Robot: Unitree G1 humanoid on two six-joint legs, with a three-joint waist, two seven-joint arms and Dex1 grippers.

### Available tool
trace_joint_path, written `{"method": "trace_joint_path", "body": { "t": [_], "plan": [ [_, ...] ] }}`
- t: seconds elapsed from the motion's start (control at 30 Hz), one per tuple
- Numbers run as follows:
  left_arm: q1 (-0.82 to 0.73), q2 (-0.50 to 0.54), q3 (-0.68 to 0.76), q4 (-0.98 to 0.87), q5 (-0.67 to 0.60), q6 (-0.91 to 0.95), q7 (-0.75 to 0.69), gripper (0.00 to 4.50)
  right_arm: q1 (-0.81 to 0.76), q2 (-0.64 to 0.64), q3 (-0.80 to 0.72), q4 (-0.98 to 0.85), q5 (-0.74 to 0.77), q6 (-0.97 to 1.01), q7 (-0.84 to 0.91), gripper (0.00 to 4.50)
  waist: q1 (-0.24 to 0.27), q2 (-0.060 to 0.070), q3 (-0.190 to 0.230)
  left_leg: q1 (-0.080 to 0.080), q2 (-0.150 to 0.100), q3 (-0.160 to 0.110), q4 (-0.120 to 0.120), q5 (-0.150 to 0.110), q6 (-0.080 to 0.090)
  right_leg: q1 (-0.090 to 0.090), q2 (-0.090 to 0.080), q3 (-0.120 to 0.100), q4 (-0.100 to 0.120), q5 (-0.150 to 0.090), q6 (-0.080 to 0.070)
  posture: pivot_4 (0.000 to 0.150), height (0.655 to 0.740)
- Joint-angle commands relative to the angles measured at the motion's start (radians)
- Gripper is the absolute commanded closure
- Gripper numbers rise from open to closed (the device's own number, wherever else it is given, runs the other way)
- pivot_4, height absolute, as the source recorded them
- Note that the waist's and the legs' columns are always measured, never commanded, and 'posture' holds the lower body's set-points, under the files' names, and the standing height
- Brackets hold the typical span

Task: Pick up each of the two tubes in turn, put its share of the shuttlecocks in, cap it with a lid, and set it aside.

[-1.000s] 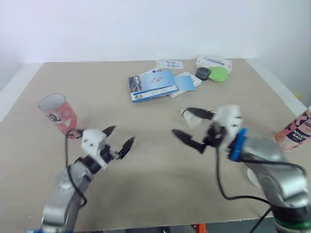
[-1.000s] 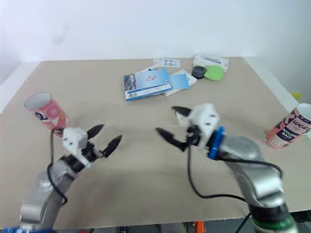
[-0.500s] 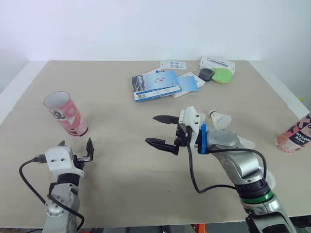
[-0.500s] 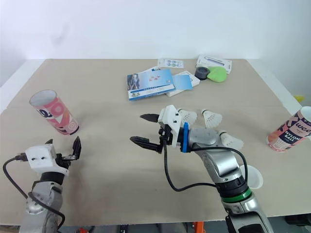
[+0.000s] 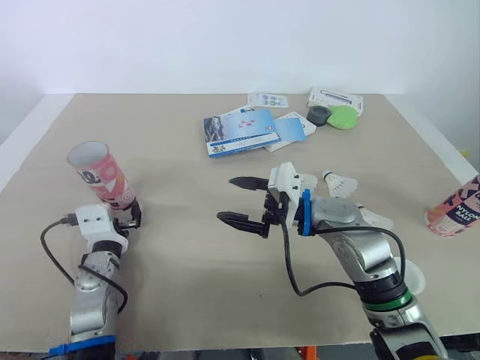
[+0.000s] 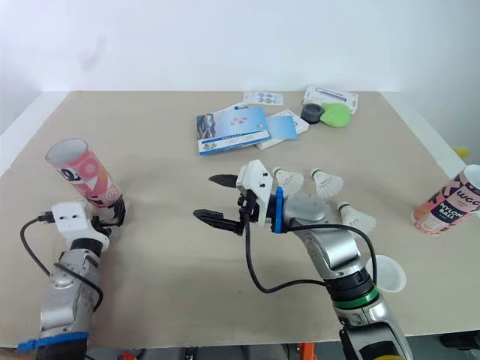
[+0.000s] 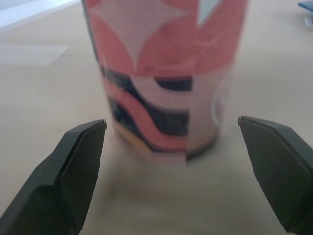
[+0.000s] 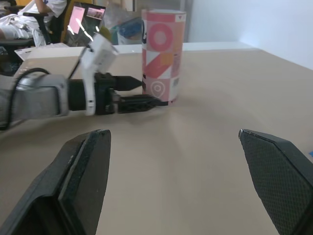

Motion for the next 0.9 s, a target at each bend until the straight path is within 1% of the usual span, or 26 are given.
{"method": "trace_joint_path", "body": {
  "t": [0.03,0.27,0.53,0.6,0.8,0.9],
  "plan": [
    [-0.078,0.036,0.014,0.144,-0.009,-0.036,-0.025,0.0,0.006,0.031,-0.054,-0.026,0.028,0.006,-0.046,0.03,-0.001,0.0,0.0,0.0,0.0,0.0,0.0,0.001,0.0,0.0,0.001,0.0,0.0,0.001,-0.001,0.15,0.74],
    [-0.166,0.068,0.016,0.288,-0.016,-0.084,-0.064,0.0,0.021,0.041,-0.068,-0.037,0.038,0.021,-0.066,0.03,-0.001,0.0,-0.001,0.0,0.0,0.0,0.0,0.001,0.0,0.0,0.001,0.0,0.0,0.002,-0.001,0.15,0.74],
    [-0.176,0.071,0.016,0.319,-0.017,-0.11,-0.068,0.0,0.03,0.035,-0.074,-0.043,0.035,0.023,-0.065,0.03,-0.001,0.0,-0.001,0.0,0.001,0.0,0.0,0.001,0.0,0.0,0.0,0.0,0.0,0.002,-0.001,0.15,0.74],
    [-0.174,0.071,0.017,0.319,-0.018,-0.116,-0.066,0.55,0.031,0.034,-0.074,-0.043,0.035,0.022,-0.065,0.0,-0.001,0.001,-0.001,0.0,0.001,0.001,0.0,0.001,0.0,0.0,0.0,0.0,0.0,0.002,-0.001,0.15,0.74],
    [-0.153,0.078,0.023,0.301,-0.019,-0.118,-0.064,0.55,0.042,0.031,-0.068,-0.046,0.026,0.015,-0.064,0.0,-0.001,0.0,-0.001,0.0,0.001,0.001,0.0,0.001,0.0,0.0,0.0,0.0,0.0,0.002,0.0,0.15,0.74],
    [-0.141,0.105,0.008,0.279,0.003,-0.131,-0.081,0.55,0.053,0.033,-0.077,-0.05,0.013,0.006,-0.084,0.0,-0.002,0.0,-0.001,0.0,0.001,0.001,0.0,0.001,0.0,0.0,0.0,0.001,0.0,0.002,0.0,0.15,0.74]
  ]
}}
